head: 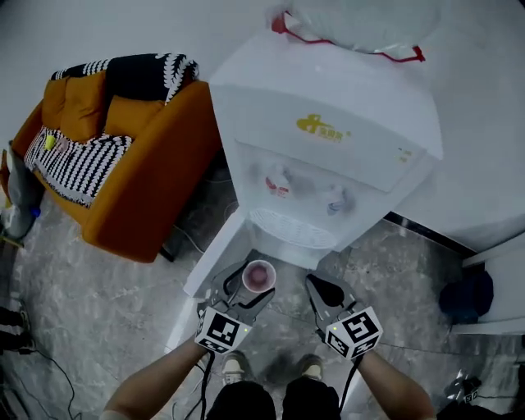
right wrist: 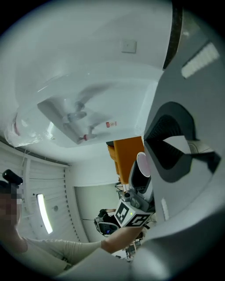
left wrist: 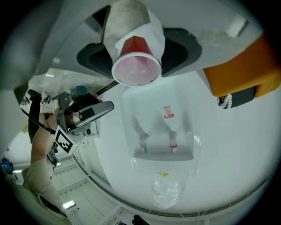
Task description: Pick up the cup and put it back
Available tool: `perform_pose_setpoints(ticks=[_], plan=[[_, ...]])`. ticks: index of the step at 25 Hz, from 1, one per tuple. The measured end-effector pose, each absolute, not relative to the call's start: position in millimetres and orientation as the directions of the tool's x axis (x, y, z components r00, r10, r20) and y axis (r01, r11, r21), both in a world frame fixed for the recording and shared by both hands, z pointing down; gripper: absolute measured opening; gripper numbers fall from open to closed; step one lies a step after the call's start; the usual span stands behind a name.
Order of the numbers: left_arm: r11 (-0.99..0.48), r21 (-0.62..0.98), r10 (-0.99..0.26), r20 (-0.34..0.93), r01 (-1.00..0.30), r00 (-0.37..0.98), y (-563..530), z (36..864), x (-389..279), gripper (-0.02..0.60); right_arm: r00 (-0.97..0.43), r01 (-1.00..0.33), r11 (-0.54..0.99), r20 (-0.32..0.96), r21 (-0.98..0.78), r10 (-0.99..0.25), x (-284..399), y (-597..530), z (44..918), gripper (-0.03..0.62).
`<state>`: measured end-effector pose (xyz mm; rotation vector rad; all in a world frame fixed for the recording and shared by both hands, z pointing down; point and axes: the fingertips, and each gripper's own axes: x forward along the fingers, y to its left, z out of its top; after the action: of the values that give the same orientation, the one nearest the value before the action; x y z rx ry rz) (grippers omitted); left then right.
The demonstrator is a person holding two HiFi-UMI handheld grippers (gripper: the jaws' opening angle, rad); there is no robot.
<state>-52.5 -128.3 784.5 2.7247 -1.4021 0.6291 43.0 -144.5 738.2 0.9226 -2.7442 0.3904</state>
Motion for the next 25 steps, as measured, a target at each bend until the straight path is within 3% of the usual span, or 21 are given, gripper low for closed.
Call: perform_pose_setpoints(ticks=[6, 15, 25], plan=[[-0.591, -0.240, -0.793, 0.350, -0.770, 0.499, -111.7, 661.4, -55.3, 0.359, -0.754, -0.610, 0.791, 0.336, -0.038, -0.565, 46.6, -122.4, 628.5, 0.003], [-0.585, -0.258, -0.794, 0.376, -0.769, 0.477, -107.3, 483.2, -61.6, 0.359, -0.692, -0.706, 0.689, 0.367, -0.163, -0.622, 59.5, -136.8, 461.7, 0.003], [-0.555, -0.282, -0.823, 0.321, -0.783, 0.469, -102.6, 303.9, -82.4, 0.359, -0.712, -0.702, 0.692, 0.192, -0.165, -0.676, 56.5, -131.2, 230.6, 0.003]])
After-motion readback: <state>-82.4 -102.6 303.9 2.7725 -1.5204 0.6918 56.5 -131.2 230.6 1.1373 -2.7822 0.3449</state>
